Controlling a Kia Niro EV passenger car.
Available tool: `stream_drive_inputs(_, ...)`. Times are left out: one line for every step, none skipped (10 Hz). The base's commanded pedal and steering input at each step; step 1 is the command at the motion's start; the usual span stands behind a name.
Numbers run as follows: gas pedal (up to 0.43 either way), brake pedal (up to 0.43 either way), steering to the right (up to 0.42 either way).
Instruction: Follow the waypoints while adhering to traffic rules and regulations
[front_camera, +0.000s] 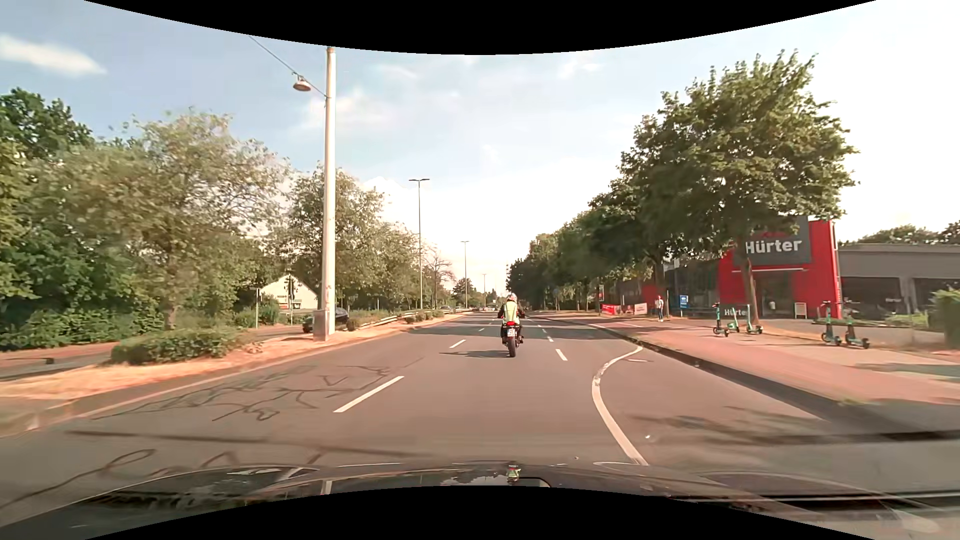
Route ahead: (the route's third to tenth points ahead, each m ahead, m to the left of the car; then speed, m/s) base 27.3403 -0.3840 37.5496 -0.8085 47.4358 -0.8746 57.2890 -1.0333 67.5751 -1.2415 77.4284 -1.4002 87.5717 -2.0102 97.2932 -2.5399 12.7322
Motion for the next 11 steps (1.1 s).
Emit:
stream_drive_inputs(0.15,0.0,0.026)
stream_drive_inputs(0.138,0.0,0.024)
stream_drive_inputs(0.138,0.0,0.025)
stream_drive_inputs(0.138,0.0,0.024)
stream_drive_inputs(0.138,0.0,0.019)
stream_drive_inputs(0.138,0.0,0.017)
stream_drive_inputs(0.138,0.0,0.015)
stream_drive_inputs(0.138,0.0,0.007)
stream_drive_inputs(0.138,0.0,0.004)
stream_drive_inputs(0.138,0.0,0.0)
stream_drive_inputs(0.138,0.0,-0.004)
